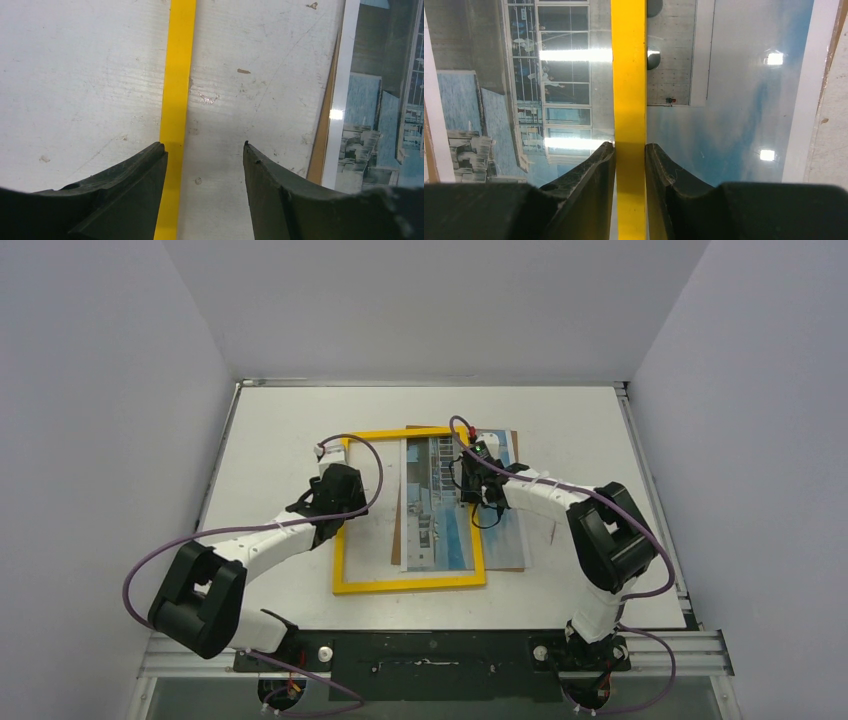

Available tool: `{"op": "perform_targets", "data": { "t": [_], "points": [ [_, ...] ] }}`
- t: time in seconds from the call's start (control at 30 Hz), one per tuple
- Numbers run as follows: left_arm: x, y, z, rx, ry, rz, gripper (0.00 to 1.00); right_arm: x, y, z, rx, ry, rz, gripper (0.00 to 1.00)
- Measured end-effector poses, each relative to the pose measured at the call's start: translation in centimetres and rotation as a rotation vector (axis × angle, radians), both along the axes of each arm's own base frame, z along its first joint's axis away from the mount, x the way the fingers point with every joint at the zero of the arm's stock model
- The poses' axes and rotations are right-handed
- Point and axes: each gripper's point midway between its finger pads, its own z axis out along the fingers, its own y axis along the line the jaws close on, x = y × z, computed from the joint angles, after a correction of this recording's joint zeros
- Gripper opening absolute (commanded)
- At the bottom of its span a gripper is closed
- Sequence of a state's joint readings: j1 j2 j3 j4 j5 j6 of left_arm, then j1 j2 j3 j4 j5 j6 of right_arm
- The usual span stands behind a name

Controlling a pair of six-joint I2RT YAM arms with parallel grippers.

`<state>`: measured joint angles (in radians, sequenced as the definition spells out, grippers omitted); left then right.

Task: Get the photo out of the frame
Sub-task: Adjust the photo frame item at the center of the board.

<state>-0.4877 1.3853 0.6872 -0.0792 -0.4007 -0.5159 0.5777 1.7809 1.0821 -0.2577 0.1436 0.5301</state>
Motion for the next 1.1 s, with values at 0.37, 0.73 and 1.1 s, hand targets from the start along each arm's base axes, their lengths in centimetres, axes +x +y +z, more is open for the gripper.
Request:
{"op": "perform_targets", "data": {
  "t": [0.37,0.73,1.1],
  "points": [
    [0.1,0.1,0.6,-0.005,-0.018,0.006,0.55,0.0,0.2,0.1,0.04,0.002,-0.086,0.17],
    [0.1,0.1,0.7,-0.009,-0.021,0.008,0.55,1.4,1.8,0.9,0.081,-0.017,-0.107,0.18],
    [0.1,-0.2,0.7,-0.021,-0.017,-0.006,0.55,1.9,2.7,0.2,0.083,-0.011,-0.102,0.24]
  ]
}}
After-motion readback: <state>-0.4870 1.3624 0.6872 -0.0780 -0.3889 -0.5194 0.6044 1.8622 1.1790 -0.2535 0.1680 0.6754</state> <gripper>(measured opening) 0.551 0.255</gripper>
